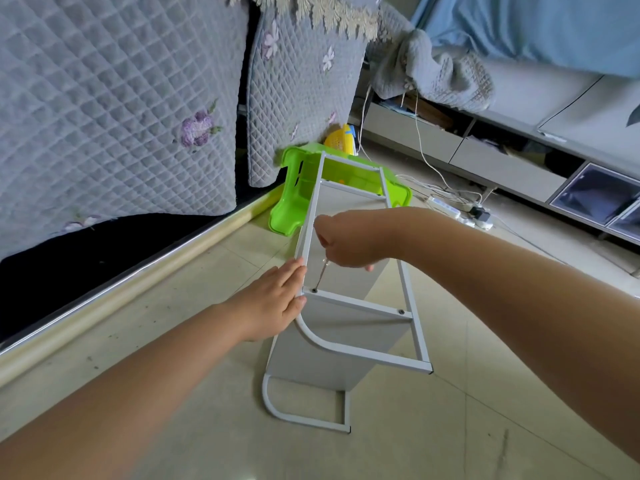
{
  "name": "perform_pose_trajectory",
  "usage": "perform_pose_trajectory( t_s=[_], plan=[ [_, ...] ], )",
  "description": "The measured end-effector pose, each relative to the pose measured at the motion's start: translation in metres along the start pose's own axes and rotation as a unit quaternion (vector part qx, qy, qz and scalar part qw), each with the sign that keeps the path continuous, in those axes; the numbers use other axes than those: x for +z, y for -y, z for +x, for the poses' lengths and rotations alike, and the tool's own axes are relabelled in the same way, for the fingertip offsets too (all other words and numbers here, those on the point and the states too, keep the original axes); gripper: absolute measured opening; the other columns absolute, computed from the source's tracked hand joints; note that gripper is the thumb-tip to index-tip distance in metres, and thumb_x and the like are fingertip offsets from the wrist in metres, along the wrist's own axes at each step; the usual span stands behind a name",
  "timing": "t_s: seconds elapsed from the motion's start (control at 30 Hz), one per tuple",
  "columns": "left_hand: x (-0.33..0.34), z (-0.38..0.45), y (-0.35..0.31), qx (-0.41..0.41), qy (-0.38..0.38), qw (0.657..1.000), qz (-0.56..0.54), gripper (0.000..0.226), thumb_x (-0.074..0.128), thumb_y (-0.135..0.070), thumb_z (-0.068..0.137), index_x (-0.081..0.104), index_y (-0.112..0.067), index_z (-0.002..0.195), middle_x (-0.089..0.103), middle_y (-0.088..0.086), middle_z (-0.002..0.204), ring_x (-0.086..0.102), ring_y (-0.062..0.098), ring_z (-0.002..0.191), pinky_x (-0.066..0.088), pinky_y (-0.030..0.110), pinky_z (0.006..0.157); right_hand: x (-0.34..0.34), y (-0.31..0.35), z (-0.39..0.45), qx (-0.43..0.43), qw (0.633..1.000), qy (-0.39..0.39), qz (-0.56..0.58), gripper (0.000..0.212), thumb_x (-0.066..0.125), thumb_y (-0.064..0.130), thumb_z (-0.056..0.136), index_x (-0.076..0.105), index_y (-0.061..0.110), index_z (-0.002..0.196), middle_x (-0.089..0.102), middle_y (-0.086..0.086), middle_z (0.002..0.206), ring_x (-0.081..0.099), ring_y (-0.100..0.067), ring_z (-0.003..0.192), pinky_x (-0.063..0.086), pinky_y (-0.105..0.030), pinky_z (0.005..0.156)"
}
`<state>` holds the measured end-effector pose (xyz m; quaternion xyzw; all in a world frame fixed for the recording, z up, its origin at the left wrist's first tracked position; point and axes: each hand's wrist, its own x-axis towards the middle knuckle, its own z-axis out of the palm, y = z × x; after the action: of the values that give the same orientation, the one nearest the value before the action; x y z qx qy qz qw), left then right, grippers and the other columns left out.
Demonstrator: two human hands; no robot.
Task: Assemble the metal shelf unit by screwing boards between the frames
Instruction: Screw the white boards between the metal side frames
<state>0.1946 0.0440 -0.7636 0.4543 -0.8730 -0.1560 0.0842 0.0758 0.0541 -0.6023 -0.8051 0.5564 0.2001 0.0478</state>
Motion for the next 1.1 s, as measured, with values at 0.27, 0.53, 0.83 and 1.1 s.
perform_pose_trajectory(
  t_s=[0.27,0.53,0.83,1.1],
  plan=[
    [-0.003,-0.006,-0.003,0.015,-0.011,1.000,0.008,0.106,-0.019,-0.055,0.055,-0.006,-0.004,0.147,-0.015,0.005,0.155,-0.011,0.010,0.143,-0.020,0.004,0.094,-0.003,-0.016,0.000,-0.054,0.992,-0.053,-0.102,0.031,0.035,0.020,0.099,0.056,0.004,0.114,0.059,-0.013,0.112,0.053,-0.026,0.103,0.040,-0.028,0.080],
    [-0.004,-0.009,-0.005,0.019,-0.012,1.000,0.019,0.106,-0.019,-0.055,0.055,-0.006,-0.003,0.146,-0.016,0.006,0.155,-0.009,0.012,0.144,-0.027,-0.002,0.084,-0.001,0.009,0.006,0.004,0.996,-0.059,-0.062,0.030,0.035,0.014,0.098,0.058,-0.003,0.110,0.059,-0.015,0.094,0.057,-0.028,0.097,0.043,-0.029,0.079],
    [0.000,-0.007,-0.003,0.016,-0.025,0.999,-0.012,0.106,-0.017,-0.056,0.055,-0.006,-0.005,0.147,-0.014,0.005,0.156,-0.008,0.011,0.144,-0.018,0.004,0.094,0.008,-0.004,-0.019,-0.045,0.986,-0.038,-0.158,0.026,0.034,0.011,0.097,0.051,0.006,0.116,0.056,-0.008,0.101,0.054,-0.024,0.089,0.031,-0.022,0.052],
    [0.007,-0.006,0.002,0.012,-0.040,0.999,-0.020,0.103,-0.015,-0.057,0.059,-0.002,-0.005,0.147,-0.009,0.005,0.156,0.002,0.014,0.144,-0.004,0.013,0.109,0.011,-0.012,-0.008,0.095,0.993,-0.019,0.068,0.032,0.035,0.017,0.096,0.054,0.001,0.077,0.045,-0.003,0.055,0.041,-0.018,0.049,0.033,-0.015,0.044]
  ],
)
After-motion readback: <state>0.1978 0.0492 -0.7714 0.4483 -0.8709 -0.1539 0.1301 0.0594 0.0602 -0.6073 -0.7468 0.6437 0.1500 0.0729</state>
